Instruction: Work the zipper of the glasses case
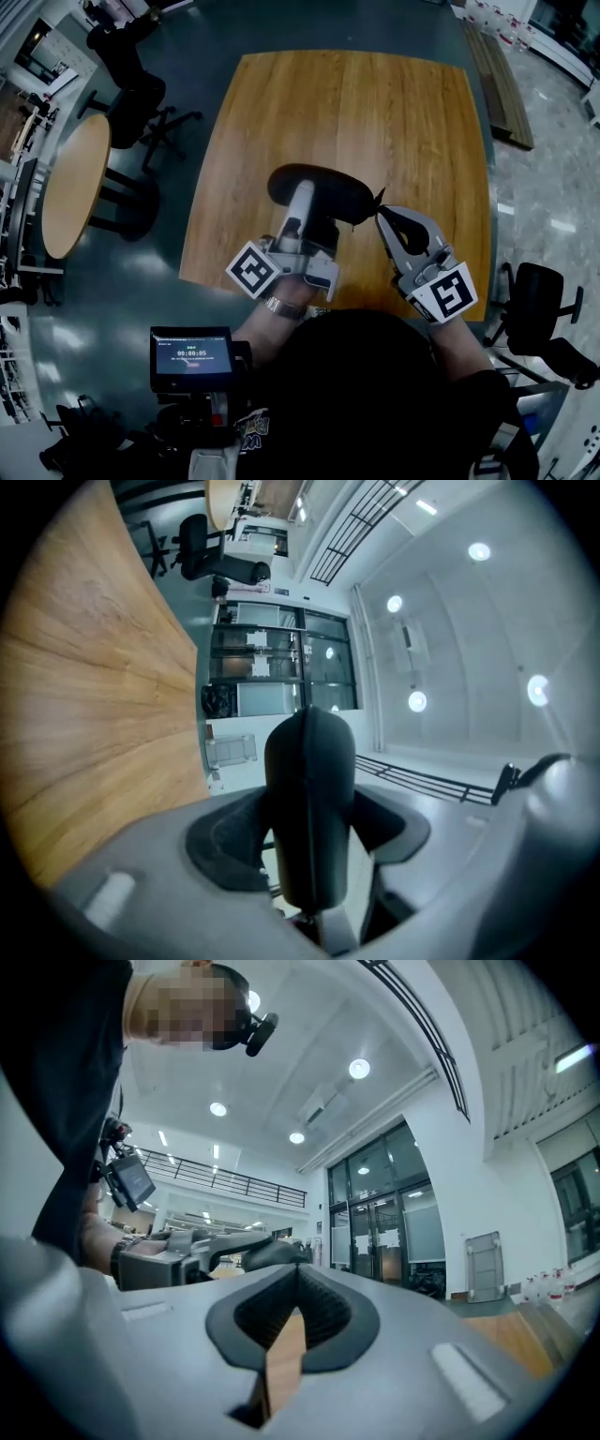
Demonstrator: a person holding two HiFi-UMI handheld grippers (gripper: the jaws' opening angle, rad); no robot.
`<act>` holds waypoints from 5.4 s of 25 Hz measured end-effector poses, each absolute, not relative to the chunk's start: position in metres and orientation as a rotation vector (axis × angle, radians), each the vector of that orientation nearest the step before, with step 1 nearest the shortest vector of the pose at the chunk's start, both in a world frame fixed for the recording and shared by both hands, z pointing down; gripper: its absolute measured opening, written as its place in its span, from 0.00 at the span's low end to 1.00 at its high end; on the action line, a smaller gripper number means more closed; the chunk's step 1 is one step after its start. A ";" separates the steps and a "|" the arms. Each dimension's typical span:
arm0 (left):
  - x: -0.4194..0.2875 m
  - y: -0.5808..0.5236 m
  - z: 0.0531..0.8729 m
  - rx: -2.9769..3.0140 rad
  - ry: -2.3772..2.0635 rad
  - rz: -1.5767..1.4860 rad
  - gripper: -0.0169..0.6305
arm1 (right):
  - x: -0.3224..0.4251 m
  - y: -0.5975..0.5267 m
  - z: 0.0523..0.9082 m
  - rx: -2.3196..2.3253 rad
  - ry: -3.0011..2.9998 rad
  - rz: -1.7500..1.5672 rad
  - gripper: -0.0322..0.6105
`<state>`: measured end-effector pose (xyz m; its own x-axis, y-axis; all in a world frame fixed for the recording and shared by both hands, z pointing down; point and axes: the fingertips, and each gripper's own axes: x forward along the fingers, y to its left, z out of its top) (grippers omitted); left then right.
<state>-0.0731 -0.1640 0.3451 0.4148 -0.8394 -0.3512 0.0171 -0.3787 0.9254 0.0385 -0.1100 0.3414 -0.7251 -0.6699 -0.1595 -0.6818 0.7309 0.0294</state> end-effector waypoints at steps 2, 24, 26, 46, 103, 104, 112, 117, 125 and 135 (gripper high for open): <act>-0.068 -0.158 0.346 1.711 -0.675 -1.091 0.42 | 0.048 -0.118 0.339 -1.117 2.773 0.106 0.04; -0.037 -0.091 0.233 2.587 -0.371 -1.099 0.43 | 0.070 -0.092 0.279 -0.676 2.527 -0.255 0.29; -0.031 -0.083 0.224 2.697 -0.324 -1.045 0.43 | 0.068 -0.089 0.262 -0.589 2.572 -0.234 0.40; -0.069 -0.116 0.274 2.246 -0.197 -0.999 0.46 | 0.051 -0.087 0.274 -0.897 2.975 1.263 0.46; -0.044 0.039 0.378 2.611 0.895 1.416 0.48 | -0.009 0.016 0.331 1.318 3.169 -1.000 0.12; -0.045 0.038 0.378 2.611 0.889 1.410 0.48 | -0.008 0.014 0.330 1.307 3.171 -0.992 0.11; -0.042 0.024 0.376 2.691 0.855 1.434 0.48 | -0.006 -0.002 0.319 1.197 3.068 -1.091 0.10; -0.045 0.004 0.381 2.759 0.815 1.570 0.48 | -0.012 -0.014 0.326 1.092 3.047 -1.254 0.10; -0.050 -0.010 0.398 2.750 0.737 1.649 0.48 | -0.011 -0.025 0.340 0.899 3.302 -1.006 0.06; -0.046 -0.033 0.397 2.795 0.538 1.273 0.47 | -0.007 -0.040 0.343 0.644 3.719 0.235 0.06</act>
<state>-0.0465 -0.0329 0.3966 0.6073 0.3191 0.7276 0.2996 -0.9402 0.1622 -0.0068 -0.0397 0.3432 -0.7497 0.2649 0.6064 0.3391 0.9407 0.0083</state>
